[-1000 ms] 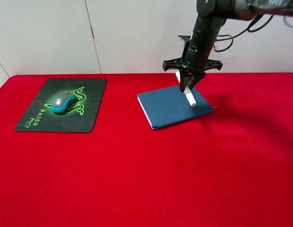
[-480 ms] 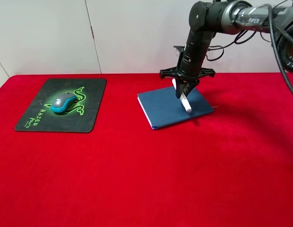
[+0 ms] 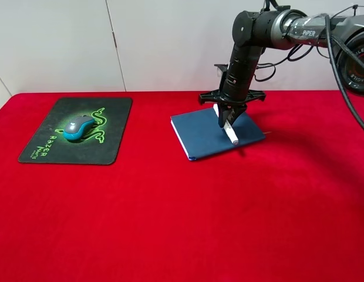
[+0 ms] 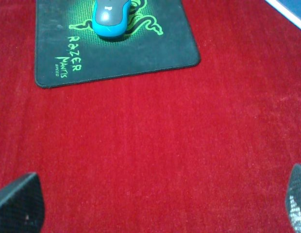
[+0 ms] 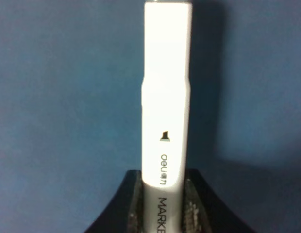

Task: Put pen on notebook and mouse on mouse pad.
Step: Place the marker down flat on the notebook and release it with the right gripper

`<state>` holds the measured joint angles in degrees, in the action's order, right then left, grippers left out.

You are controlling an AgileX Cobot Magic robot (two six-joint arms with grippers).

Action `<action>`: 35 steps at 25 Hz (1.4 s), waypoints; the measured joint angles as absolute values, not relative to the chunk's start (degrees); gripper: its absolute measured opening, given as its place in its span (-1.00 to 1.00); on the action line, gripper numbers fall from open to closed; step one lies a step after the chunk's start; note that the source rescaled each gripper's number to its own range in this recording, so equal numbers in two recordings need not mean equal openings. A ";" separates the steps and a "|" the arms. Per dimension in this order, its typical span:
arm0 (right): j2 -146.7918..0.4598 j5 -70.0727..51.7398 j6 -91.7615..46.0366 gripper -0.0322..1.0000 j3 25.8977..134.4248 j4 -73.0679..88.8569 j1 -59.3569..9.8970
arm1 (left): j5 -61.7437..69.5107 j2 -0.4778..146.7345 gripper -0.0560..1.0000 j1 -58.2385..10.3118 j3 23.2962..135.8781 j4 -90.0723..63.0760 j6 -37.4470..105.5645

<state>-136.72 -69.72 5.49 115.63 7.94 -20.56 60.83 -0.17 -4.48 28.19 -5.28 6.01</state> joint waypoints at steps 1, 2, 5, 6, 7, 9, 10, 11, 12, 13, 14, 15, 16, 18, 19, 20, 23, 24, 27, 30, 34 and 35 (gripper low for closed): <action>-136.72 -69.72 5.49 -0.93 115.63 7.92 -20.56 | 60.83 -0.17 0.99 -4.48 28.19 -5.28 6.01; -136.77 -69.72 5.43 -0.93 115.63 7.92 -20.56 | 60.83 -0.17 0.99 -4.48 28.19 -5.28 6.01; -136.83 -69.24 5.25 -0.93 115.63 7.75 -20.56 | 60.83 -0.17 0.99 -4.48 28.19 -5.28 6.01; -136.83 -68.91 5.25 -0.93 115.63 7.74 -20.56 | 60.83 -0.17 0.99 -4.48 28.19 -5.28 6.01; -136.84 -68.35 5.10 -0.93 115.63 7.69 -20.56 | 60.83 -0.17 0.99 -4.48 28.19 -5.28 6.01; -136.89 -67.62 4.90 -0.93 115.63 7.69 -20.56 | 60.83 -0.17 0.99 -4.48 28.19 -5.28 6.01; -136.95 -67.28 4.88 -0.93 115.63 7.69 -20.56 | 60.83 -0.17 0.99 -4.48 28.19 -5.28 6.01; -136.94 -66.89 4.84 -0.93 115.63 7.69 -20.56 | 60.83 -0.17 0.99 -4.48 28.19 -5.28 6.01; -136.94 -66.71 4.78 -0.93 115.63 7.69 -20.56 | 60.83 -0.17 0.99 -4.48 28.19 -5.28 6.01; -136.94 -66.59 4.76 -0.93 115.63 7.69 -20.56 | 60.83 -0.17 0.99 -4.48 28.19 -5.28 6.01; -136.94 -66.48 4.69 -0.93 115.63 7.69 -20.56 | 60.83 -0.17 0.99 -4.48 28.19 -5.28 6.01; -136.94 -66.47 4.66 -0.93 115.63 7.69 -20.56 | 60.83 -0.17 0.99 -4.48 28.19 -5.28 6.01; -136.94 -66.47 4.66 -0.93 115.63 7.69 -20.56 | 60.83 -0.17 0.99 -4.48 28.19 -5.28 6.01; -136.94 -66.47 4.66 -0.93 115.63 7.69 -20.56 | 60.83 -0.17 0.99 -4.48 28.19 -5.28 6.01; -136.94 -66.47 4.62 -0.93 115.63 7.69 -20.56 | 60.83 -0.17 0.99 -4.48 28.19 -5.28 6.01; -136.94 -66.47 4.62 -0.93 115.63 7.69 -20.56 | 60.83 -0.17 0.99 -4.48 28.19 -5.28 6.01; -136.94 -66.47 4.59 -0.93 115.63 7.69 -20.56 | 60.83 -0.17 0.99 -4.48 28.19 -5.28 6.01; -136.94 -66.47 4.59 -0.91 115.63 7.69 -20.56 | 60.83 -0.17 0.99 -4.48 28.19 -5.28 6.01; -136.94 -66.47 4.45 -0.46 115.63 7.69 -20.56 | 60.83 -0.17 0.99 -4.48 28.19 -5.28 6.01; -136.94 -66.29 4.40 0.36 115.63 7.54 -20.56 | 60.83 -0.17 0.99 -4.48 28.19 -5.28 6.01; -136.94 -66.22 4.01 0.92 115.63 6.41 -20.56 | 60.83 -0.17 0.99 -4.48 28.19 -5.28 6.01; -136.94 -66.22 4.01 0.95 115.63 6.08 -20.56 | 60.83 -0.17 0.99 -4.48 28.19 -5.28 6.01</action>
